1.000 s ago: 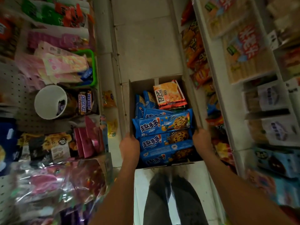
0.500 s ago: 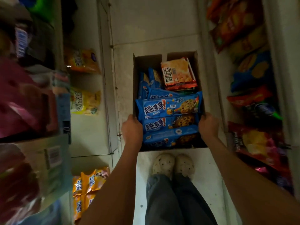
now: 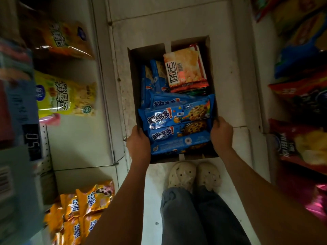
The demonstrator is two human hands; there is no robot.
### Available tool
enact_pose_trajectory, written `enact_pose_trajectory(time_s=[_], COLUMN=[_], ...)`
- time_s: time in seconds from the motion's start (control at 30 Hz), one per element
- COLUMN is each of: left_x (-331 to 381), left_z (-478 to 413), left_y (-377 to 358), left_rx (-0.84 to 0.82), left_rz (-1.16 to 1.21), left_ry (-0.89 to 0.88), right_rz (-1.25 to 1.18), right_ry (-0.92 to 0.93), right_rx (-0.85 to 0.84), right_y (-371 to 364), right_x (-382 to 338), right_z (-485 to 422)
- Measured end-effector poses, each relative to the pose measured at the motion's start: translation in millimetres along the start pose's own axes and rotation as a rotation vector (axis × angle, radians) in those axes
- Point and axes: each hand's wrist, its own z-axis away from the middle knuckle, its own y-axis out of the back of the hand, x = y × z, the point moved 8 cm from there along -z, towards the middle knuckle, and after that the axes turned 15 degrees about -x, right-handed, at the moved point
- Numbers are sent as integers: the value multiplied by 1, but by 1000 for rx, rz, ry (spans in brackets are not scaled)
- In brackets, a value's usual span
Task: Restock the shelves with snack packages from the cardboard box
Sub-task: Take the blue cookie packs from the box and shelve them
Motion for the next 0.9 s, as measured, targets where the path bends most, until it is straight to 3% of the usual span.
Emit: enact_pose_trajectory(time_s=[0.23, 0.33, 0.43, 0.47, 0.6, 0.7, 0.77, 0.9], left_x=[0, 9, 38, 50, 92, 93, 97, 104], left_z=[-3, 2, 16, 18, 26, 22, 22, 24], left_y=[-3, -9, -7, -12, -36, -50, -57, -58], left_rx=[-16, -39, 88, 84, -37, -50, -43, -53], left_rz=[-2, 17, -207, -307, -647, -908, -994, -1068], left_ry=[54, 62, -39, -96, -359, -353, -373, -378], right_rz=[12, 57, 39, 129, 854, 1186, 1310, 1307], right_ry=[-54, -120, -83, -31, 192, 491, 619, 582], right_rx=[27, -60, -119, -113, -108, 8, 48, -27], right_y=[-11, -13, -6, -3, -8, -33, -45, -50], right_x=[6, 3, -19, -31, -81, -107, -111, -110], right_z=[1, -1, 2, 4, 11, 13, 10, 14])
